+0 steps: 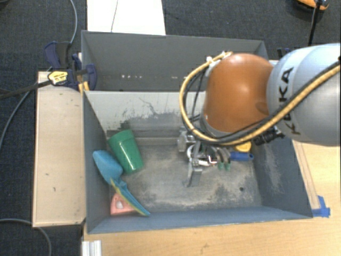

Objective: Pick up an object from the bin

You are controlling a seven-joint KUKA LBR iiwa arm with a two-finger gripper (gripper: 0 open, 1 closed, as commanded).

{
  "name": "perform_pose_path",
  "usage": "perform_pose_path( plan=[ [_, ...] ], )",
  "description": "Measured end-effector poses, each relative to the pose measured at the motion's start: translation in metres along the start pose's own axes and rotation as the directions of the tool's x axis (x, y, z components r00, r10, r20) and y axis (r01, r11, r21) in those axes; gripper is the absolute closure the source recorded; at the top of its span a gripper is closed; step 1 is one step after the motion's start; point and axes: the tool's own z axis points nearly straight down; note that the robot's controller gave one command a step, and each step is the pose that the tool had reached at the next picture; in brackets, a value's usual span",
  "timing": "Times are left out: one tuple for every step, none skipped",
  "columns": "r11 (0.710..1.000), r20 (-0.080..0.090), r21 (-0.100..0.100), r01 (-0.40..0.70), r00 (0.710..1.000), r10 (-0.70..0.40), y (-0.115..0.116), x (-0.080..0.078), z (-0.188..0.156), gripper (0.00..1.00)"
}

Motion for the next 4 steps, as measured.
perform_pose_path(
  plan=[
    [1.000,0.009,-0.001,-0.004,1.000,0.004,-0.001,-0.002,-0.005,0.00],
    [0.999,0.012,-0.003,-0.045,0.999,0.045,-0.035,-0.020,0.058,0.00],
    [0.998,0.012,-0.001,0.065,0.998,-0.065,-0.114,-0.053,0.077,0.00],
    [0.989,0.015,-0.005,-0.150,0.989,0.150,-0.110,-0.064,0.117,0.00]
  ],
)
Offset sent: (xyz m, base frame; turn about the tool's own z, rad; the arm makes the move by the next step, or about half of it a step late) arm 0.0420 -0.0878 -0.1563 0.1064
